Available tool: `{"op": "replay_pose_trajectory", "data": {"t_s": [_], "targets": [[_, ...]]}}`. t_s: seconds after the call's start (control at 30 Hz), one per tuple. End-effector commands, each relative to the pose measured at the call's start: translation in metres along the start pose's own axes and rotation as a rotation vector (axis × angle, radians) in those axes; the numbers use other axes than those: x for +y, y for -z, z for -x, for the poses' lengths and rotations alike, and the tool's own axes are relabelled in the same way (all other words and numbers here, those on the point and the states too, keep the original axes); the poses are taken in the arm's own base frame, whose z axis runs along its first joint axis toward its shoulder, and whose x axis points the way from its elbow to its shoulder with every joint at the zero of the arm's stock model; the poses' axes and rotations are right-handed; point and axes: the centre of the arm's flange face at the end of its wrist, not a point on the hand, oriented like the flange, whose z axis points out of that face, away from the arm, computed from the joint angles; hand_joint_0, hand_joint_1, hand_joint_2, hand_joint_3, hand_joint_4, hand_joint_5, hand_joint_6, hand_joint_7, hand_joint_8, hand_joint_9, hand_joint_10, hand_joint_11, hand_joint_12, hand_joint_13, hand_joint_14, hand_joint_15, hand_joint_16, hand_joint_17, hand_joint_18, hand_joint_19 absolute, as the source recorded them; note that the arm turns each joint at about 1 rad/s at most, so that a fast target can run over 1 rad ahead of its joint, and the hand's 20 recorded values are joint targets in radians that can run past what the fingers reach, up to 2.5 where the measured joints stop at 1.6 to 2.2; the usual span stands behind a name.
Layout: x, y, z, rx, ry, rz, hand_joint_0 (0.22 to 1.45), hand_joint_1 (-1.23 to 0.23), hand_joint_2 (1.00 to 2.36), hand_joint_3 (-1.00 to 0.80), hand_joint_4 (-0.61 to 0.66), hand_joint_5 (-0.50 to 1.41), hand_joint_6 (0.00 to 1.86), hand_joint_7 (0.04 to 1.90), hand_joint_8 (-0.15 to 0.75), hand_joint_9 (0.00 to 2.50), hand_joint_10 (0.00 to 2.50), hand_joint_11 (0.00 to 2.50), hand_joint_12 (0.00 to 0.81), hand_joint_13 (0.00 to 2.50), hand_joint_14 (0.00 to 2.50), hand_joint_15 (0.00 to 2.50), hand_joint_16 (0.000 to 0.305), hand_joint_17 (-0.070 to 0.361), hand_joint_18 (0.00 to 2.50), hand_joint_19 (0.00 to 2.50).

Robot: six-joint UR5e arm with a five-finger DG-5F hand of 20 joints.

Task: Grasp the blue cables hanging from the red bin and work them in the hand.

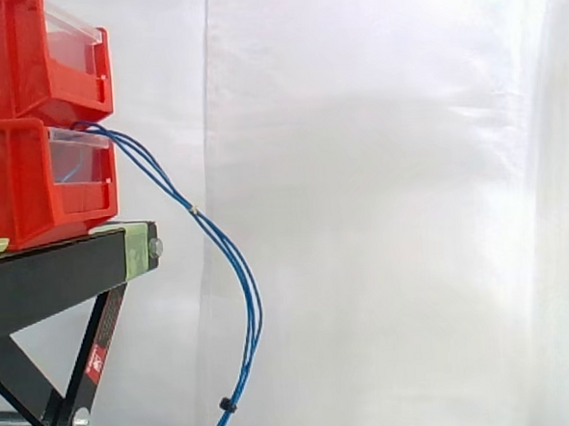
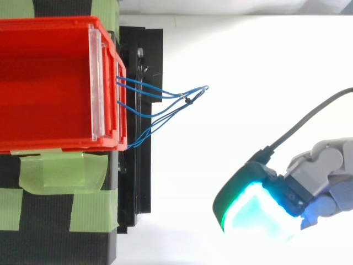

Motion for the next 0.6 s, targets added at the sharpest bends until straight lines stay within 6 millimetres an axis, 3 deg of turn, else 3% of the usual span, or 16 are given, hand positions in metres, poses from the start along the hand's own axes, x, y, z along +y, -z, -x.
{"op": "replay_pose_trajectory", "data": {"t_s": [0.0, 0.13, 0.47, 0.53, 0.57], "targets": [[0.000, 0.000, -0.001, 0.012, 0.001, 0.000, 0.77, -0.57, 1.01, -0.86, 0.20, -0.20, 0.00, 0.66, 0.310, 0.34, 0.00, 0.00, 0.252, 0.24, 0.00, 0.00, 0.029, 0.065, 0.10, 0.00], [-0.014, 0.004, -0.003, 0.016, 0.000, -0.026, 0.77, -0.57, 1.00, -0.85, 0.21, -0.20, 0.00, 0.67, 0.313, 0.35, 0.00, 0.00, 0.252, 0.25, 0.00, 0.00, 0.029, 0.066, 0.11, 0.00], [-0.018, 0.006, -0.002, 0.009, 0.001, -0.046, 0.77, -0.57, 1.01, -0.86, 0.21, -0.18, 0.01, 0.68, 0.314, 0.36, 0.00, 0.00, 0.252, 0.25, 0.00, 0.00, 0.029, 0.066, 0.12, 0.00], [-0.032, 0.011, -0.005, 0.017, 0.001, -0.086, 0.77, -0.57, 1.01, -0.86, 0.21, -0.18, 0.01, 0.68, 0.315, 0.37, 0.00, 0.00, 0.252, 0.25, 0.00, 0.00, 0.029, 0.065, 0.12, 0.00], [-0.050, 0.018, -0.006, 0.021, -0.007, -0.122, 0.77, -0.57, 1.01, -0.85, 0.21, -0.18, 0.00, 0.68, 0.316, 0.37, 0.00, 0.00, 0.253, 0.26, 0.00, 0.00, 0.029, 0.065, 0.12, 0.00]]}}
